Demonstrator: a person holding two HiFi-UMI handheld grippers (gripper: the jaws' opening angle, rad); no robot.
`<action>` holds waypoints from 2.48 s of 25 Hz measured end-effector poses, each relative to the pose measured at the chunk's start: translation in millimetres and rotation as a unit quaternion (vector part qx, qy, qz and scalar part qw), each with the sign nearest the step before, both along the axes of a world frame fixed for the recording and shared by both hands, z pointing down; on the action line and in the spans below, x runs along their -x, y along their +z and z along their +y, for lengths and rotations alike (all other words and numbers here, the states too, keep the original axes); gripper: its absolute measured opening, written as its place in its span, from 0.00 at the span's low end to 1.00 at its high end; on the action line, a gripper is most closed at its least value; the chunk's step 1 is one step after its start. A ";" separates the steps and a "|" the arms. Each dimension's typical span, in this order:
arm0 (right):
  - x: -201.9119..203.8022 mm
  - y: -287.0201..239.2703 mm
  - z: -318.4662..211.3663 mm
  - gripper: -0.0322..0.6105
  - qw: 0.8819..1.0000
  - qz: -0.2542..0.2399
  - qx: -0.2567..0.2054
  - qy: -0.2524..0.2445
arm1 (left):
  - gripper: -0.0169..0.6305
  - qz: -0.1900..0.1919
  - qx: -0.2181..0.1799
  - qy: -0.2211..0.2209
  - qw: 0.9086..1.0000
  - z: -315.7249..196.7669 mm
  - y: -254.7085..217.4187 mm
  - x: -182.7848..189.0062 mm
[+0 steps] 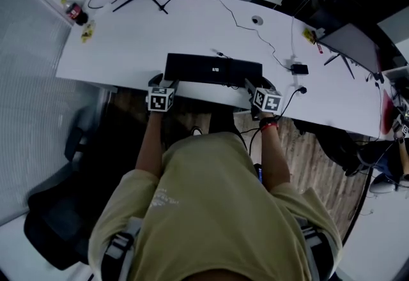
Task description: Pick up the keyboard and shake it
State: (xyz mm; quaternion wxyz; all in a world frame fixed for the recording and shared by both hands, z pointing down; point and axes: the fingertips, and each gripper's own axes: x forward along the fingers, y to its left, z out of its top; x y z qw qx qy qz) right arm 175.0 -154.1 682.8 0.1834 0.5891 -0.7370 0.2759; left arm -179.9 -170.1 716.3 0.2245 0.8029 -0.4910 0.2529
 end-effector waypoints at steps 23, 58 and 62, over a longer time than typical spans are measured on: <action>61.0 -187.1 -39.6 0.41 0.979 0.017 -0.199 -0.029 | 0.32 0.080 -0.181 0.042 0.979 -38.7 -189.8 -94.2; 15.2 -202.3 -100.4 0.09 0.974 0.018 -0.220 -0.039 | 0.06 0.116 -0.209 0.016 0.971 -106.3 -214.7 -170.2; 9.2 -187.2 -125.7 0.09 0.978 0.010 -0.205 -0.039 | 0.06 0.094 -0.185 0.031 0.978 -129.1 -189.0 -179.1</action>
